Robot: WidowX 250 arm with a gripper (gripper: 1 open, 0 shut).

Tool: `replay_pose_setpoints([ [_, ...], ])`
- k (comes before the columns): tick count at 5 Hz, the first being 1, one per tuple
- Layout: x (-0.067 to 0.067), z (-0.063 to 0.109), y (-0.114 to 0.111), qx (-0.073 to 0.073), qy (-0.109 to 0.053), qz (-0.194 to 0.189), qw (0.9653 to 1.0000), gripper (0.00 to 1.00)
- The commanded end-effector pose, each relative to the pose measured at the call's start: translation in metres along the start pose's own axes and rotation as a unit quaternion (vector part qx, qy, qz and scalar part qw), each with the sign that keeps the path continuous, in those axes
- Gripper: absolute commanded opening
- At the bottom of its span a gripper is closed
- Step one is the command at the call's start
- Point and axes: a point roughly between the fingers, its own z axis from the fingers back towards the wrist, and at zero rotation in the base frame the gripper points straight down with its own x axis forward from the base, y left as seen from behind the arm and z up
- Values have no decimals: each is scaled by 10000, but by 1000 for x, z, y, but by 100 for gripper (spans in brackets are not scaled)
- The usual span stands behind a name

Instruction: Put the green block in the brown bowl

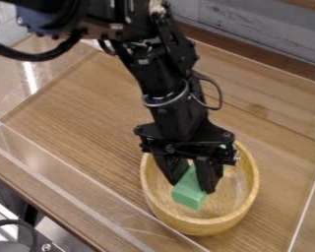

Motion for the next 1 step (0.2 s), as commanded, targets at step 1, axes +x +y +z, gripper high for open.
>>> replay_pose_setpoints([
  [1, 12, 10, -3, -46, -206, -107, 9997, 100],
])
